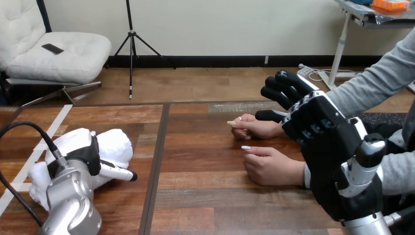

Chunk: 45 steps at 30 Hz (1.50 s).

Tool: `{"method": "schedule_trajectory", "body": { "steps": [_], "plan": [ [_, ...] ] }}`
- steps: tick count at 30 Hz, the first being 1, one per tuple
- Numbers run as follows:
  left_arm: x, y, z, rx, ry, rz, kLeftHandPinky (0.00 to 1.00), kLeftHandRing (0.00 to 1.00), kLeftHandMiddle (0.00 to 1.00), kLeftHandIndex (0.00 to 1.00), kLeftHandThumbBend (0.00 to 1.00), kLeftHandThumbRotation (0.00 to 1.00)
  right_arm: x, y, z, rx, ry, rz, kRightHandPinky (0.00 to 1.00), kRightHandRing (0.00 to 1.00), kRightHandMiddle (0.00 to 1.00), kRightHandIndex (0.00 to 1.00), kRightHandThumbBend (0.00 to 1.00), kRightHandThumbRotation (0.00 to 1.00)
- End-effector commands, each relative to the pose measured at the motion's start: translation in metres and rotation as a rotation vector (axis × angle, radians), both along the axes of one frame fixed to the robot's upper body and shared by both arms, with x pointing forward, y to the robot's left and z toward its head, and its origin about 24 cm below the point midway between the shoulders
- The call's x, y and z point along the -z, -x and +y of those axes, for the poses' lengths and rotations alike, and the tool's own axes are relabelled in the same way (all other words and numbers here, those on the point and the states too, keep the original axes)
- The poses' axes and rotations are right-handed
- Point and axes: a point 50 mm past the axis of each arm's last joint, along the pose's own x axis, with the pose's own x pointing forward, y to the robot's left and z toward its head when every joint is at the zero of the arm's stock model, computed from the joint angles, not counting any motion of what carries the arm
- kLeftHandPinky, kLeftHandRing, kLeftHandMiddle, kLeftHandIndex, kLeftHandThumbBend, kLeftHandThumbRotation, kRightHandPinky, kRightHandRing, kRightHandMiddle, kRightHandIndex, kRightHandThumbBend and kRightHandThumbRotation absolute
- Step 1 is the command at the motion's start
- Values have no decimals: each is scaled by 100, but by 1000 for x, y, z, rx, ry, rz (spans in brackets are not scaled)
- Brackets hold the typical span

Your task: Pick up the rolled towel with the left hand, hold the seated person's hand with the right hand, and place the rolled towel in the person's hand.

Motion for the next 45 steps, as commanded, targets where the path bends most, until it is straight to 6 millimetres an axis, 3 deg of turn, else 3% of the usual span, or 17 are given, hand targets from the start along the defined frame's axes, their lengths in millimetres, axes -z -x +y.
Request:
{"method": "schedule_trajectory", "body": {
  "steps": [1,45],
  "plan": [
    [-5,-10,-3,16,22,-10,100,98,98,96,97,44,-17,0,-2,3,4,-92,72,86,86,84,100,100],
    [5,-24,16,-17,-42,19,100,100,100,98,96,41,-21,2,-2,3,3,-114,67,85,85,83,100,100]
  ]
}}
